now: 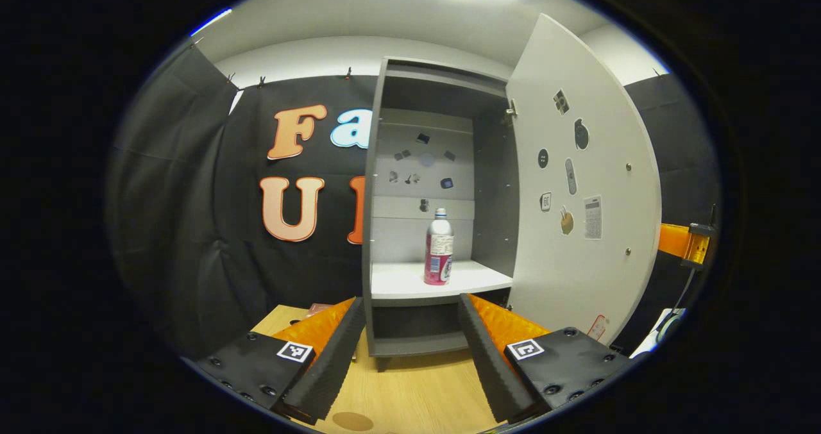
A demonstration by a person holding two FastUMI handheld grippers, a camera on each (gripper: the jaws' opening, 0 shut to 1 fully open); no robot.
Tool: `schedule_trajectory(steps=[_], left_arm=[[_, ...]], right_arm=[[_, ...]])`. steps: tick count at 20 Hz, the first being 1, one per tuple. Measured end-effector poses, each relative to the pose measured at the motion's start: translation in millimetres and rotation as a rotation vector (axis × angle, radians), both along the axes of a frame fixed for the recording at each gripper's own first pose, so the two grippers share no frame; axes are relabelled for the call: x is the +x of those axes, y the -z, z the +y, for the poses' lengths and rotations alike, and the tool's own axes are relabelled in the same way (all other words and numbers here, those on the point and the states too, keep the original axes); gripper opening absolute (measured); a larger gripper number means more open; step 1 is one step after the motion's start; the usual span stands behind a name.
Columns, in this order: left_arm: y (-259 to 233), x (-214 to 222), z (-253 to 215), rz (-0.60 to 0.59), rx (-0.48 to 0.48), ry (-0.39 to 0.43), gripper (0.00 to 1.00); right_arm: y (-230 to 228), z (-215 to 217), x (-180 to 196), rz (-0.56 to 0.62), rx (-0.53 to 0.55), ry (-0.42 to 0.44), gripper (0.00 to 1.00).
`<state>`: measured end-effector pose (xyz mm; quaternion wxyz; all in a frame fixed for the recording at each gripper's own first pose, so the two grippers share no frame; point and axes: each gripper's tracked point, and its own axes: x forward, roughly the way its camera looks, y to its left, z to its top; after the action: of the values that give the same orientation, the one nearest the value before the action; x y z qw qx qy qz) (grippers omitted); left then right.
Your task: Open the cabinet door with the right hand, grasp the bottle in the cabinet with the left hand and place it on the coaster, then close the cabinet door with the right hand.
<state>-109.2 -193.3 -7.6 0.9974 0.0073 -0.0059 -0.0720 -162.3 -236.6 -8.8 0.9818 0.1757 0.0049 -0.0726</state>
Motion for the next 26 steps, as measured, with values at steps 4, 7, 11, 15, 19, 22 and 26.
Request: schedule_trajectory(steps=[4, 7, 11, 15, 19, 22, 26], left_arm=[[4, 3, -26, 0.029, -0.001, 0.039, 0.95], [6, 9, -38, 0.044, -0.016, 0.049, 0.94], [9, 24, -51, 0.055, -0.016, 0.063, 0.95], [4, 38, -64, 0.040, 0.000, 0.082, 0.95], [-3, 50, -66, 0.013, 0.009, 0.087, 0.95], [0, 62, -65, 0.018, 0.006, 0.093, 0.95], [3, 88, -56, 0.008, 0.012, 0.107, 0.95]], right_arm=[[9, -44, -13, -0.005, 0.044, 0.044, 0.07], [18, -78, -23, 0.016, 0.017, 0.097, 0.07], [10, -83, -33, -0.004, 0.037, 0.079, 0.10], [-1, -75, -55, -0.004, 0.004, 0.079, 0.03], [-11, -53, -67, 0.016, -0.049, 0.074, 0.00], [-15, -29, -59, 0.018, -0.059, 0.052, 0.12], [-17, 3, -34, 0.013, -0.089, 0.039, 0.24]])
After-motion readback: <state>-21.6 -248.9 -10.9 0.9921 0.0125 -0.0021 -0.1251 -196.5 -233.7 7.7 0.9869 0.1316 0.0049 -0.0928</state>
